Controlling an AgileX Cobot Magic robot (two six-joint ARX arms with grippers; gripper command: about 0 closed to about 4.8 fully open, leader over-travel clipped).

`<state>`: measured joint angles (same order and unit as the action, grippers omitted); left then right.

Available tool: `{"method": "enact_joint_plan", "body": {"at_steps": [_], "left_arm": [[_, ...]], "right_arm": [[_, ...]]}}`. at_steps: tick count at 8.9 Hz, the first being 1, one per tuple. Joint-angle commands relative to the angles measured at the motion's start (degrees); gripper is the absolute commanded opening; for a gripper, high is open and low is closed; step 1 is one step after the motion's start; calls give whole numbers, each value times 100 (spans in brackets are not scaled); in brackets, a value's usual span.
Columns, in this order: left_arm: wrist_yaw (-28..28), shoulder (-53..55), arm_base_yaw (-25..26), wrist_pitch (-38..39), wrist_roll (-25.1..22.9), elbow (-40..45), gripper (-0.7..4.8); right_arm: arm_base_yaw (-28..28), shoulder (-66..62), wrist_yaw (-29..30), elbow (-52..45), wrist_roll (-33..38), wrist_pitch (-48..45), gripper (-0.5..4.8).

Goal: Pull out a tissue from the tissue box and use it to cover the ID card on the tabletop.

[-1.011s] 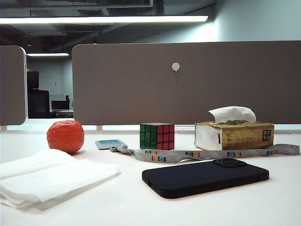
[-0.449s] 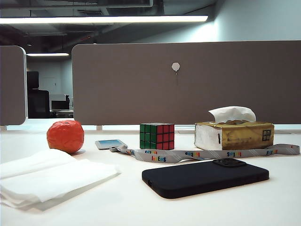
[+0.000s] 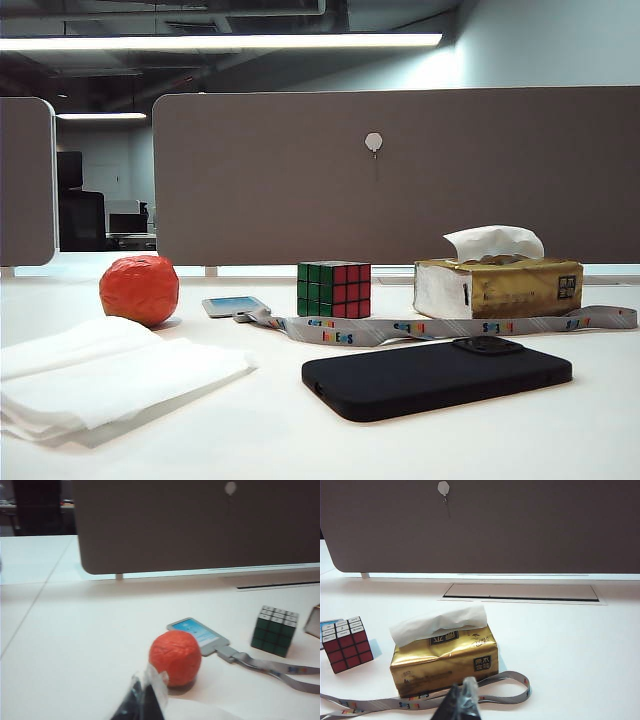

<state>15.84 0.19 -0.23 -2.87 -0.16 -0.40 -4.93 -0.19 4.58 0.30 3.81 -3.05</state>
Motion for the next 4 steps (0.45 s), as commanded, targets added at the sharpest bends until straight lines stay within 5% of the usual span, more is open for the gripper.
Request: {"method": "enact_joint_plan", "body": {"at_steps": [1,4], "left_arm": [[1515,4,-4,-564,17,-22,-6],[2332,4,-4,-706,17,-22,-6]], "right_arm": [[-2,4,70,-20,7,-107,-4],[-7,4,570,-20,13,-214,-5]]}}
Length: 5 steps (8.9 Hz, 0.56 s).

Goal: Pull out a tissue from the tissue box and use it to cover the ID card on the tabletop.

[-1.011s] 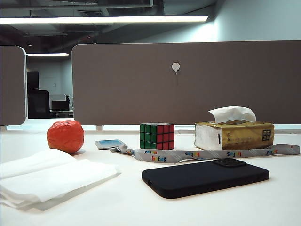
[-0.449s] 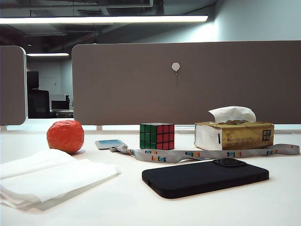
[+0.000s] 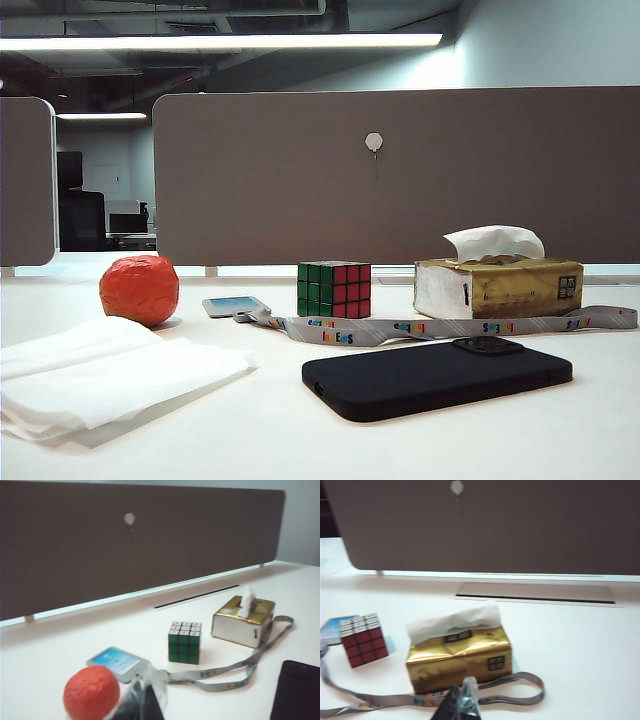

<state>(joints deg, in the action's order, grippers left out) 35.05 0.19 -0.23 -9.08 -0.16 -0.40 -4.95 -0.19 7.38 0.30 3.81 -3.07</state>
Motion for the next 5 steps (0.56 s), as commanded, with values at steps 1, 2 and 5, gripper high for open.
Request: {"method": "enact_joint_plan", "body": {"at_steps": [1,2,5], "left_arm": [[669,4,-4,-85,17,-22,-6],[1147,4,-4,-85,94,-22,-6],[1274,4,-7,-87,236,-22,-6]], "right_arm": [[-4,4,400,-20,13,-323,-5],[-4,4,599,-20,13,-780,-5],[2,-474,629,1497,-584,79,176]]}}
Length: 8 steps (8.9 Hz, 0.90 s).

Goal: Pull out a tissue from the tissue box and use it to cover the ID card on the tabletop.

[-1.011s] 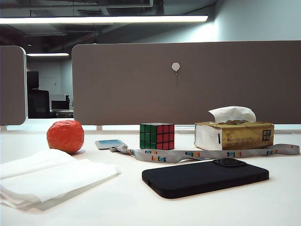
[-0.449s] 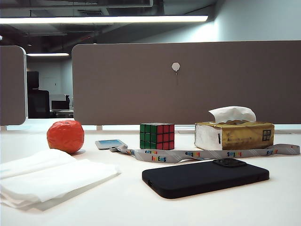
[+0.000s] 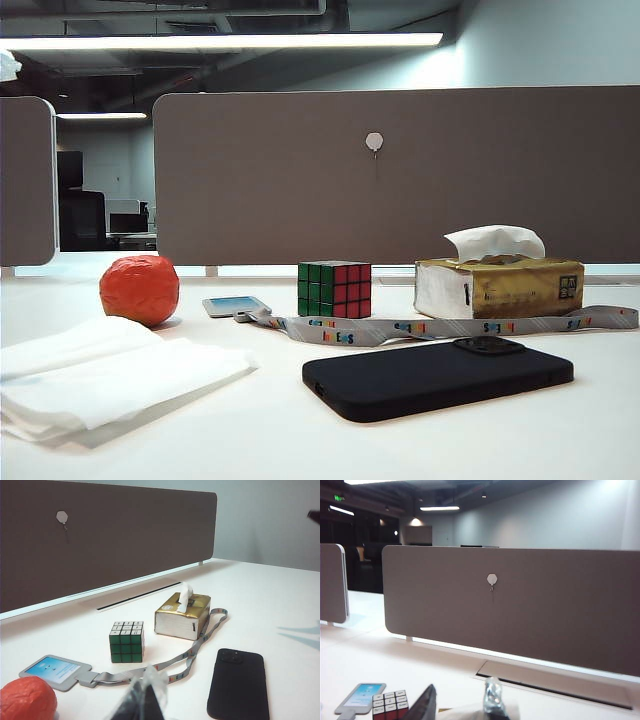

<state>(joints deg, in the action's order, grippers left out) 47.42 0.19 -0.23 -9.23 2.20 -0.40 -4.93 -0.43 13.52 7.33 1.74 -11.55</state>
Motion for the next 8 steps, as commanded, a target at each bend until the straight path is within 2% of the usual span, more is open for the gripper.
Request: {"method": "enact_joint_plan", "body": {"at_steps": [1,3,4,8], "left_arm": [[37,4,-7,-70,2,-22,-6],[37,4,-7,-72,0,-22,-6],[28,4,-7,-70,0,-22,-6],[17,4,-7,-72,0,-22,-6]], "right_arm": [[-2,-824,17,1161,-374,1073,187],[-2,-2352,105,2448,-376,1755,251],[-7,-4824,260,3366,-376,1486,288],[-4,-6227,470,3366,-376,575,290]]}}
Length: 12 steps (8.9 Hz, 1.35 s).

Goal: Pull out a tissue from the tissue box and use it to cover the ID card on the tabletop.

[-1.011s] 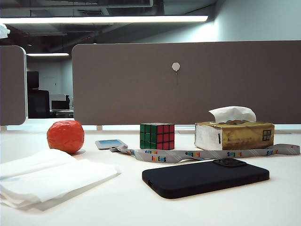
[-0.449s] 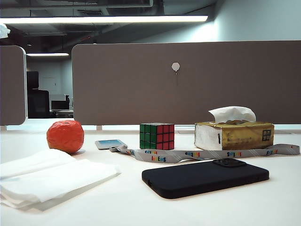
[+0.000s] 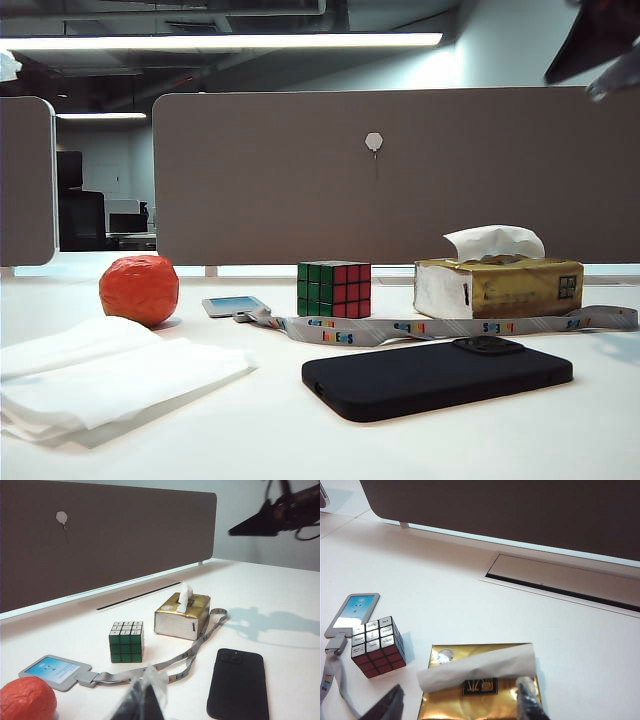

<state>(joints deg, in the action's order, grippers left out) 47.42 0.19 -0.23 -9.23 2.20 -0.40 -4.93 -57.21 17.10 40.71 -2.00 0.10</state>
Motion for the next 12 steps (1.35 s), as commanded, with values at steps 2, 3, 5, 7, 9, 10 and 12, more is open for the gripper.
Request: {"method": "enact_joint_plan", "body": {"at_steps": [2,3,5,7,9,10,12], "left_arm": [[15,4,-4,-72,-2,-22,-6],[15,4,-4,-72,-2,-22,-6],[15,4,-7,-70,-2,-22,-6],[15,4,-4,-70,-2,-22,-6],[17,4,-7,-70,0,-22,-6],[17,4,-7,-70,0,-22,-6],[-4,4,-4,-70,-2,-22,-6]], "right_arm": [[-2,-1600,101,28,-634,-951,311],[4,-1779,63,28,-782,-964,311],[11,-2393,-109,28,-1023,-1698,311],[11,-2728,-107,28,-1016,-2144,311],[11,-3228,-107,42,-1003,-2750,311],[11,-3265,-109,48,-1003,-2809,311],[11,-3322,-111,52,-1001,-2889,83]]}}
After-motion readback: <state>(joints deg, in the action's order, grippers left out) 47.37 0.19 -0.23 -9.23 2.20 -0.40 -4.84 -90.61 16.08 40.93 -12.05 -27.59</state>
